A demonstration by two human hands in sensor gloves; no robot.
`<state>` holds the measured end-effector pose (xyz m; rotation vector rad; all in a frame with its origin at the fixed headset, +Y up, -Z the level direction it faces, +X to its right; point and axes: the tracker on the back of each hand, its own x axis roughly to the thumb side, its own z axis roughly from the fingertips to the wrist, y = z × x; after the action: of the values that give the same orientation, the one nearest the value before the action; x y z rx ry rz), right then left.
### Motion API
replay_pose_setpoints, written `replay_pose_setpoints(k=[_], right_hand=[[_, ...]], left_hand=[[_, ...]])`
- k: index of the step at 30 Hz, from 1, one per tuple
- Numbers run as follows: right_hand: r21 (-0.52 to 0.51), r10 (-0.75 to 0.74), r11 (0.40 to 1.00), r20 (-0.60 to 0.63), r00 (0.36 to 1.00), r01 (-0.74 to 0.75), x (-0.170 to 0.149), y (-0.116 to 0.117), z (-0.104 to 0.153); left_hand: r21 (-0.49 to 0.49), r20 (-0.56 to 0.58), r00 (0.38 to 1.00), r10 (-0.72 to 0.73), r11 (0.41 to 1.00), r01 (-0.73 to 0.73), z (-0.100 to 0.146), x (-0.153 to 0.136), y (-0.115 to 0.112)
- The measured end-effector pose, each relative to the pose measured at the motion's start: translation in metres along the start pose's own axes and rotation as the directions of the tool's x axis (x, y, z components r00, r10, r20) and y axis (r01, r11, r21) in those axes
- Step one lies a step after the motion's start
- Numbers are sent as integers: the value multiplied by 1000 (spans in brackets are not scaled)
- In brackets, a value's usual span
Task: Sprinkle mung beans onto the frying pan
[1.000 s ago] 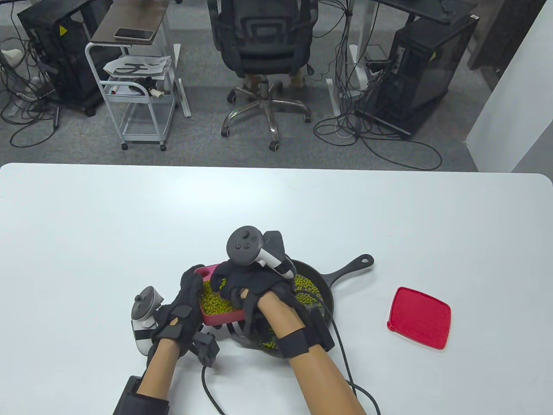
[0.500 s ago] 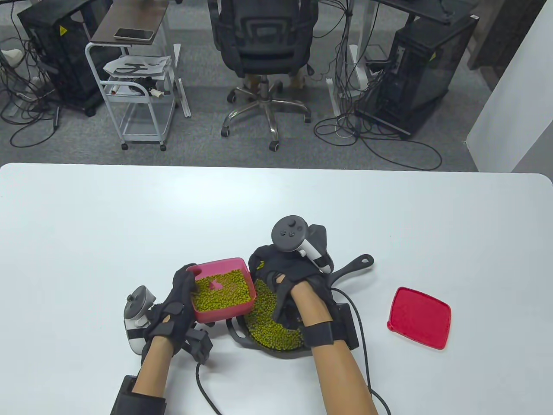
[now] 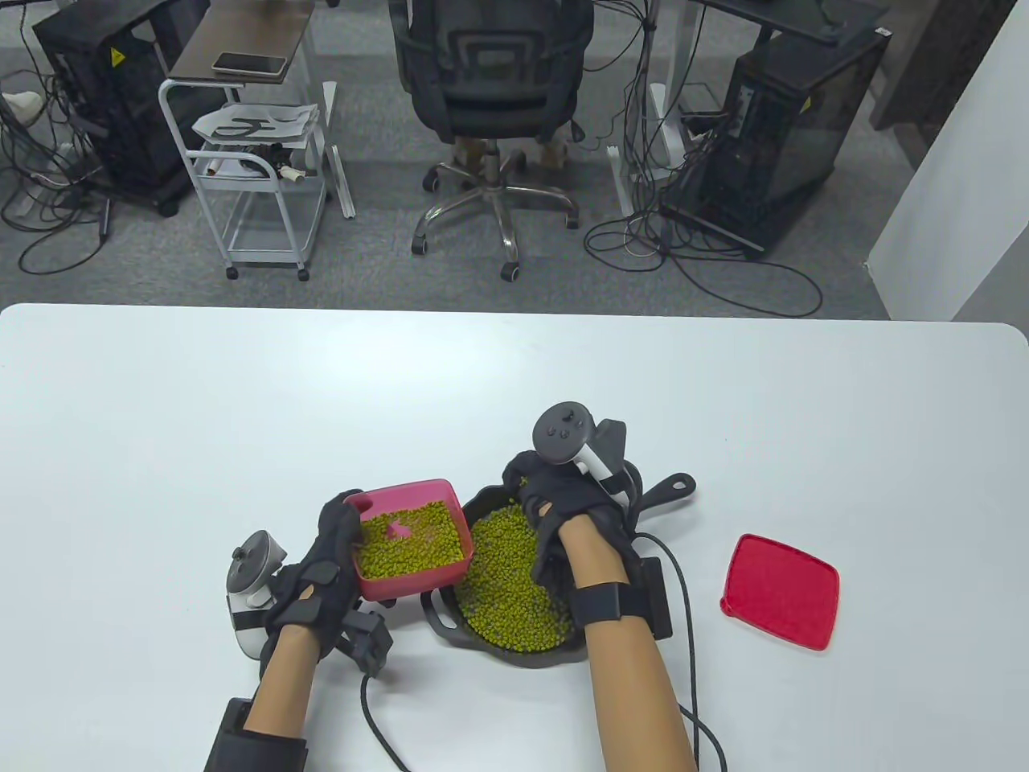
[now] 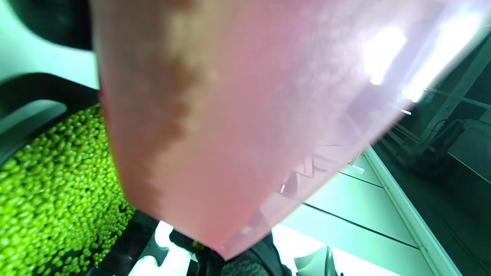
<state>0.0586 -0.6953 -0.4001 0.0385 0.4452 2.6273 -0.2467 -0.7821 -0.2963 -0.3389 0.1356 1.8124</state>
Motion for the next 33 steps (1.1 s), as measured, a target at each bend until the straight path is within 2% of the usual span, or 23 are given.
replay_pose_setpoints(k=[6, 12, 19, 27, 33], right_hand=[[25, 94, 995, -37, 995, -93, -17, -8, 8], [139, 163, 978, -57, 985, -154, -30, -8, 20], [236, 223, 948, -15, 975, -213, -30, 2, 34], [404, 193, 896, 12, 981, -181, -23, 19, 46], [408, 85, 908, 37, 996, -93, -18, 16, 48]], left_hand=[[-2, 3, 1000, -11, 1000, 11, 0, 0, 0], [-8, 3, 1000, -23, 1000, 23, -1, -1, -1], [-15, 1, 999, -34, 999, 34, -1, -2, -2], [-19, 0, 999, -46, 999, 46, -1, -2, -4], [-23, 3, 998, -56, 998, 56, -1, -2, -5]])
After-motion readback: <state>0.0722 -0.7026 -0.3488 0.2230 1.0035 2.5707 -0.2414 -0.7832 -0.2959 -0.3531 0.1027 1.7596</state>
